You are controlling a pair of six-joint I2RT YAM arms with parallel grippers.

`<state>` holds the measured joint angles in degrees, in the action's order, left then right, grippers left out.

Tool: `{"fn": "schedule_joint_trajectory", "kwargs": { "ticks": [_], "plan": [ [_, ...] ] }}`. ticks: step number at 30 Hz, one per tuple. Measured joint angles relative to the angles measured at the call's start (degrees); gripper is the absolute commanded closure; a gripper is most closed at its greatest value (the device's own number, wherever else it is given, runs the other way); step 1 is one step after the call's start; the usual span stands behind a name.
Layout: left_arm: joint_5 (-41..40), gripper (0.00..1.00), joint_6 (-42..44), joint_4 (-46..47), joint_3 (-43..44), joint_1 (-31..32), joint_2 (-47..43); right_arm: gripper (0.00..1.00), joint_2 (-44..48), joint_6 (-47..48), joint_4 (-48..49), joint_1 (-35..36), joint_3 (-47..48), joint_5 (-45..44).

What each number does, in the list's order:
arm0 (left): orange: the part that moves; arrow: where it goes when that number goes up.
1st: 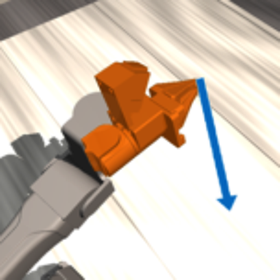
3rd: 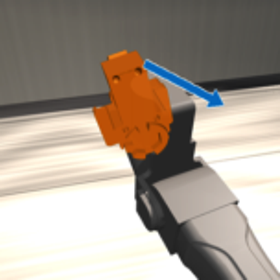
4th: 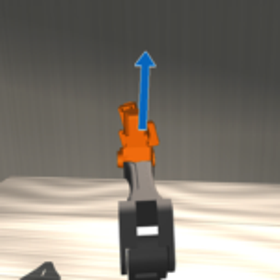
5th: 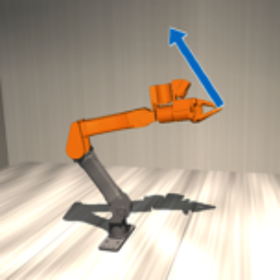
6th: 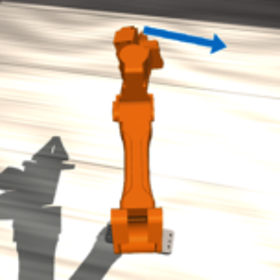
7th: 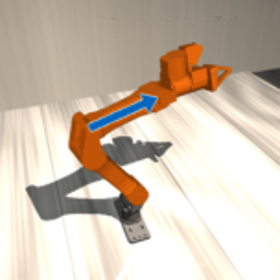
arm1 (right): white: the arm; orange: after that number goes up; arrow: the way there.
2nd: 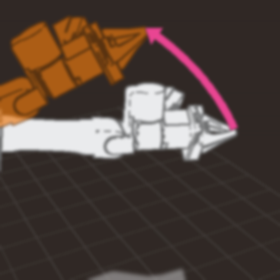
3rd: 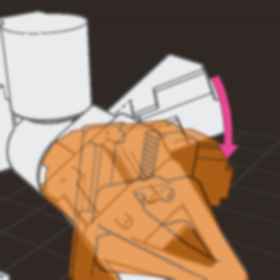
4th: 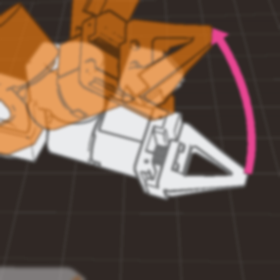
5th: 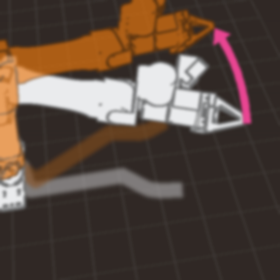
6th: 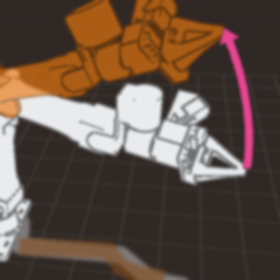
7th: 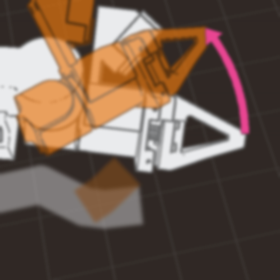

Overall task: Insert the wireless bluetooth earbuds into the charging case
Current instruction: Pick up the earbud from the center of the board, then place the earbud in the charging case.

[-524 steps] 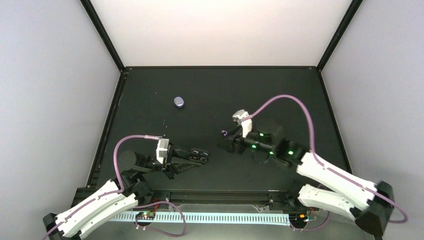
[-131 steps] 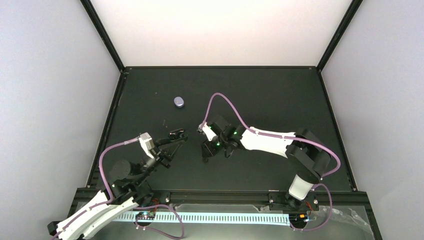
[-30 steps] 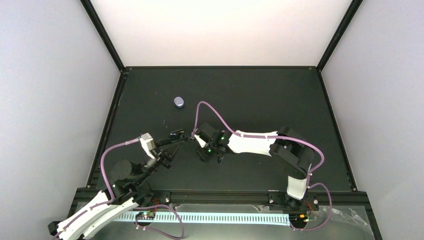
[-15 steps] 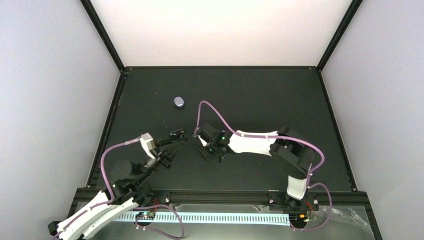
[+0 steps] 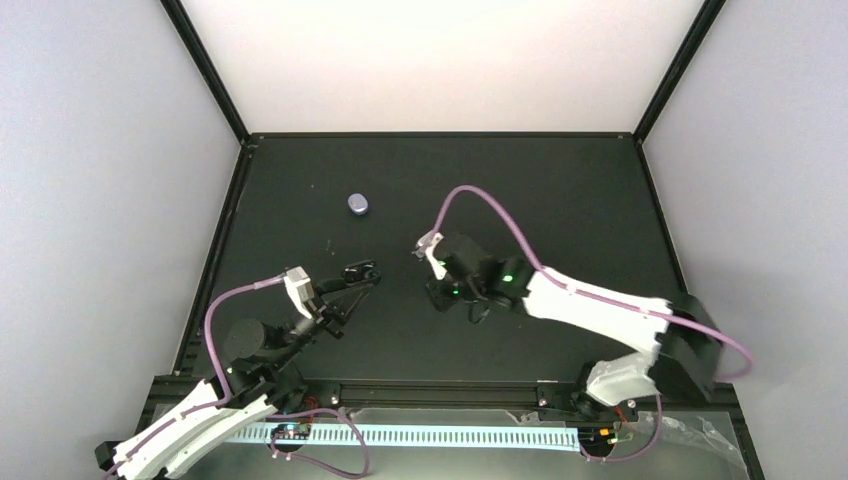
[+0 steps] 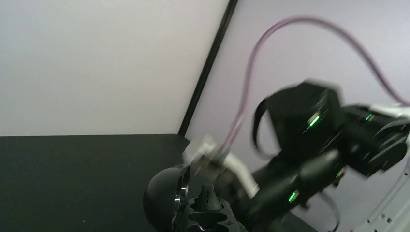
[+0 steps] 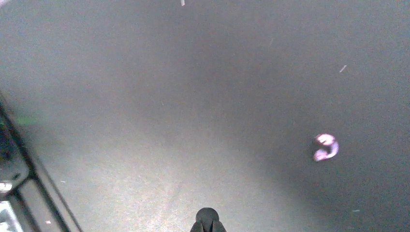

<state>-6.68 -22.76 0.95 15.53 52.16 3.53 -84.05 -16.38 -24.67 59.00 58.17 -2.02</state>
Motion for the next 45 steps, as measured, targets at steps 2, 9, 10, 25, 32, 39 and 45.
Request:
{"fn": "schedule_joint_trajectory", "kwargs": {
  "ticks": [2,9,10,25,32,39,45],
  "plan": [
    [2.1,0.98,0.7,1.0,0.0,0.0,1.0,0.99,7.2,1.1,-1.9,0.0,-0.2,-1.1],
    [16.2,0.99,3.8,8.5,0.0,0.0,9.1,0.99,30.2,10.4,-11.4,0.1,2.0,-0.1],
    [18.9,0.98,4.0,10.1,0.0,0.0,10.8,0.99,32.5,12.0,-12.3,0.2,2.7,1.8],
    [41.7,0.99,3.9,25.4,4.7,0.0,32.6,0.99,31.4,19.8,-15.4,5.9,14.3,24.1],
    [44.1,0.98,2.2,29.0,4.7,0.1,34.7,0.99,28.1,21.3,-13.7,8.8,14.3,24.7],
    [45.1,0.99,1.6,29.6,4.8,0.1,34.7,0.99,24.9,22.8,-13.5,10.0,14.3,23.1],
    [45.5,0.98,1.6,29.6,4.8,0.5,34.2,0.99,24.5,23.1,-12.7,10.8,14.3,21.0]
  ]
}}
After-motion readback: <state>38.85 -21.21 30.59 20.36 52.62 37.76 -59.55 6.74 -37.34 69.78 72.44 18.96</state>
